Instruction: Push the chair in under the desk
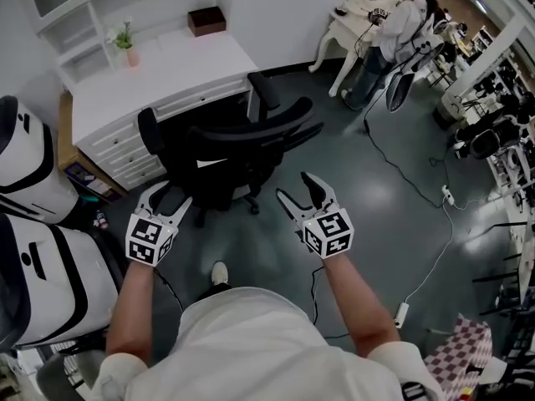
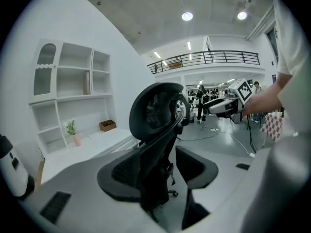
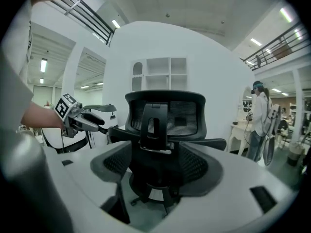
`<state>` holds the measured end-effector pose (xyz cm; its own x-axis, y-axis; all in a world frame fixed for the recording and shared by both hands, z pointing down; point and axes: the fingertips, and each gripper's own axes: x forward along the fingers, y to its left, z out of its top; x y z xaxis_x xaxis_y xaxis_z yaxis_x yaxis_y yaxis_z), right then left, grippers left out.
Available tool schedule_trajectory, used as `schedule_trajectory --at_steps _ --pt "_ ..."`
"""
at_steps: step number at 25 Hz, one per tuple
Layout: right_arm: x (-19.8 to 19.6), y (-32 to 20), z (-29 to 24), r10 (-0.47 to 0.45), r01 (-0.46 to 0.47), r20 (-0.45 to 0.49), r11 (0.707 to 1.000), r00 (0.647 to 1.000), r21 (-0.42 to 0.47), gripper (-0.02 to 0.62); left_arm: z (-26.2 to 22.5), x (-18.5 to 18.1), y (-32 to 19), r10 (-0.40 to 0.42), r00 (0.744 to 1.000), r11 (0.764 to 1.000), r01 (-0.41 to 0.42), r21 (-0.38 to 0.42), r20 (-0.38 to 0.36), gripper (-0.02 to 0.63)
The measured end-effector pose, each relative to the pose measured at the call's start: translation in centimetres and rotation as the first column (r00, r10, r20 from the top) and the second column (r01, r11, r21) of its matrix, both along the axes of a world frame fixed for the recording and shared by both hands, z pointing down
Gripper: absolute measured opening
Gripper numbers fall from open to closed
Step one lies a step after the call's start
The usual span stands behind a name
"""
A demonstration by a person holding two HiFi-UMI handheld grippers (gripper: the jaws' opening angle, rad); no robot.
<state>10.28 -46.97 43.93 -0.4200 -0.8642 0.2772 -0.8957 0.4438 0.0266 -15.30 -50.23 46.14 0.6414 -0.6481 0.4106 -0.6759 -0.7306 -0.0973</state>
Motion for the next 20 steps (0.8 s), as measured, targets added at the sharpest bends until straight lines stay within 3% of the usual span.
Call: schedule_trajectory --at_steps 4,7,9,14,16,20 --pt "0.8 3.2 -0.2 -0.015 0.015 0.025 1.000 1.000 0.005 0.295 -0.5 2.8 3.8 -0.010 0.998 1.000 0.010 -0.010 -0.063 0.182" --pt "0.8 5.3 -0.2 -0.029 0.028 0.047 1.000 0.998 0.014 0.212 -0.8 4.5 6.6 -0.030 0.991 0.999 0.025 -0.039 -0.133 0.135" --pt "0.5 6.8 0.2 -0.043 0.042 0.066 0.999 0.997 0.009 0.199 -0.9 5.4 8.5 -0.044 0.985 0.998 0.036 -0.051 -0.166 0.106" --pt "-0.6 10.7 0.9 -0.104 0.104 0.076 0.995 0.992 -0.001 0.132 -0.9 7.1 13.1 -0.060 0.979 0.996 0.047 -0.072 -0.194 0.040" --pt "-0.9 12.1 1.0 -0.118 0.118 0.076 0.993 0.990 0.001 0.073 -0.9 7.8 14.8 -0.053 0.978 0.996 0.038 -0.076 -0.202 0.026" --pt "-1.4 15.1 1.1 -0.144 0.144 0.076 0.990 0.987 0.003 0.028 -1.1 9.0 18.5 -0.027 0.970 0.996 0.007 -0.084 -0.240 0.012"
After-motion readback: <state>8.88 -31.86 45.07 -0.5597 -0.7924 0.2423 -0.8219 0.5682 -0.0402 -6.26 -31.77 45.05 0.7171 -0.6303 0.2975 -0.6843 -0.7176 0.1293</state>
